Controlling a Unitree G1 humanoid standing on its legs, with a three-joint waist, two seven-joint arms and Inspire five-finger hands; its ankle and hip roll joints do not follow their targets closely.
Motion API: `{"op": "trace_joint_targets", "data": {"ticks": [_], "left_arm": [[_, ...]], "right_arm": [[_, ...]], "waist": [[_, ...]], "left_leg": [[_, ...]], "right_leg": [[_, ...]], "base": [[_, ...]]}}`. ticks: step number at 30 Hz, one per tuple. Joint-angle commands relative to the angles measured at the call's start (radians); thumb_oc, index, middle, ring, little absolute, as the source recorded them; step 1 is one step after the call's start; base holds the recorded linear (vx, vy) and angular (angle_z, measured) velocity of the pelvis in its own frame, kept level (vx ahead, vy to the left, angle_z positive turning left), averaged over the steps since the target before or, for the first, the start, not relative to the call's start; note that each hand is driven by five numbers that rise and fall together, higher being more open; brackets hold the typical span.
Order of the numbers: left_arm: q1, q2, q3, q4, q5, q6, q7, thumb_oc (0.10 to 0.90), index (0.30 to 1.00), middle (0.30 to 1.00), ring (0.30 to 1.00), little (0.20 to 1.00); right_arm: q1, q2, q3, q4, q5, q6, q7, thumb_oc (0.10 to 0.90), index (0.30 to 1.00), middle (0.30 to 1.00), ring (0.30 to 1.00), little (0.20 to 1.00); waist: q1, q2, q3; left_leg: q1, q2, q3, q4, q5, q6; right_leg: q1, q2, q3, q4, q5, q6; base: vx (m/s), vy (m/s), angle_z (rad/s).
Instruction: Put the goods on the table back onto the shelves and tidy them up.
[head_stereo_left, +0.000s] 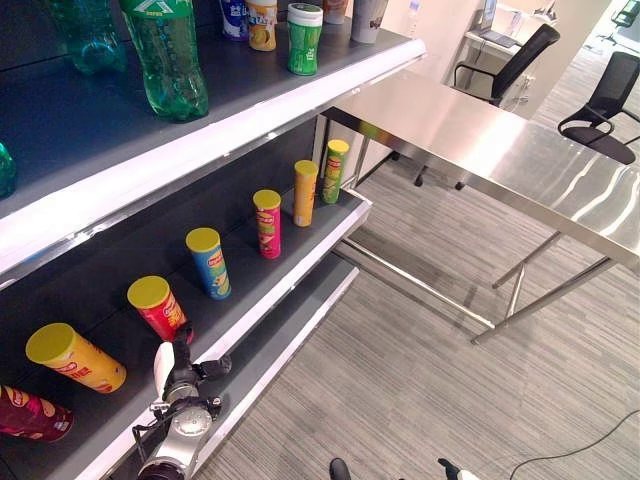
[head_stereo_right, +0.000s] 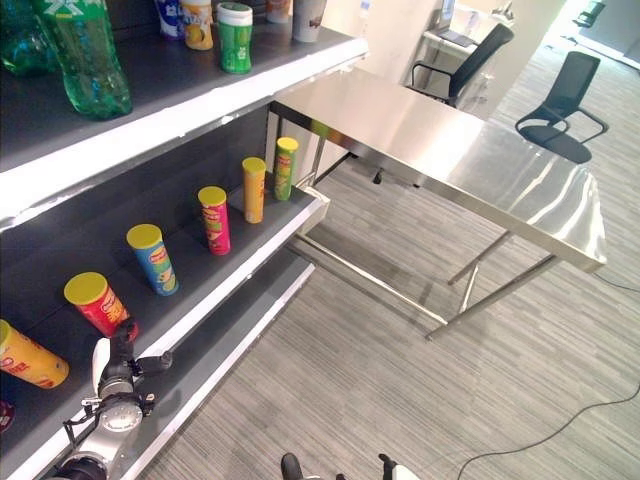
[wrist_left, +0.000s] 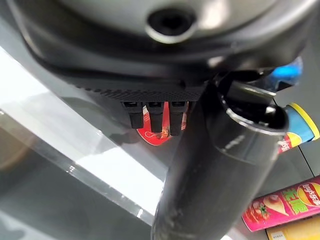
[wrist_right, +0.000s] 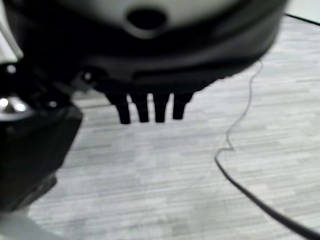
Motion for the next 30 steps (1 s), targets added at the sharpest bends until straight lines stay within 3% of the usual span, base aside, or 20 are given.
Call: {"op": "trace_joint_targets", "data": {"ticks": [1, 14, 19, 25, 28, 30], "left_arm": [[-0.089, 0.056, 0.064, -0.006, 0.029, -0.052, 0.053, 0.8, 0.9, 0.9, 0.9, 0.9], [-0.081, 0.052, 0.067, -0.014, 0.04, -0.049, 0.057, 0.8, 0.9, 0.9, 0.9, 0.9], [-0.046, 0.012, 0.052, -0.053, 0.036, -0.06, 0.059, 0.8, 0.9, 0.9, 0.9, 0.9], [0.052, -0.046, -0.024, -0.169, 0.049, -0.071, 0.013, 0.8, 0.9, 0.9, 0.9, 0.9], [0.098, -0.043, -0.061, -0.255, 0.066, -0.077, -0.023, 0.8, 0.9, 0.9, 0.9, 0.9], [0.148, -0.014, -0.105, -0.394, 0.079, -0.098, -0.08, 0.8, 0.9, 0.9, 0.9, 0.9]], "right_arm": [[0.013, -0.044, 0.006, 0.014, 0.005, -0.009, -0.033, 0.8, 0.9, 0.9, 0.9, 0.9], [0.031, -0.04, 0.017, -0.012, -0.015, -0.009, -0.038, 0.8, 0.9, 0.9, 0.9, 0.9], [0.028, -0.037, 0.01, -0.013, -0.014, -0.004, -0.041, 0.8, 0.9, 0.9, 0.9, 0.9], [0.01, -0.033, -0.009, 0.0, 0.001, 0.003, -0.043, 0.8, 0.9, 0.9, 0.9, 0.9], [-0.002, -0.037, -0.02, 0.003, 0.01, 0.004, -0.041, 0.8, 0.9, 0.9, 0.9, 0.9], [-0.025, -0.043, -0.027, 0.008, 0.015, 0.002, -0.035, 0.8, 0.9, 0.9, 0.9, 0.9]], "waist": [[0.04, 0.002, -0.002], [0.041, 0.007, -0.001], [0.05, 0.011, 0.0], [0.08, 0.021, 0.0], [0.091, 0.027, -0.001], [0.11, 0.038, 0.0]], "left_leg": [[0.075, 0.006, -0.036, 0.015, -0.114, -0.011], [0.088, 0.007, -0.049, 0.009, -0.114, -0.013], [0.082, 0.006, -0.064, 0.01, -0.11, -0.011], [0.065, 0.007, -0.095, 0.013, -0.098, -0.008], [0.051, 0.009, -0.116, 0.016, -0.089, -0.008], [0.031, 0.014, -0.142, 0.021, -0.076, -0.008]], "right_leg": [[-0.023, -0.031, -0.056, 0.02, -0.008, 0.074], [-0.008, -0.031, -0.069, 0.02, -0.013, 0.071], [-0.005, -0.036, -0.081, 0.024, -0.016, 0.068], [0.007, -0.043, -0.112, 0.026, -0.023, 0.063], [0.01, -0.045, -0.128, 0.03, -0.027, 0.061], [0.016, -0.046, -0.153, 0.038, -0.032, 0.058]], "base": [[0.0, 0.0, 0.0], [0.0, 0.0, 0.0], [0.0, 0.0, 0.0], [-0.02, -0.031, 0.13], [-0.06, -0.072, 0.26], [-0.1, -0.102, 0.32]]}}
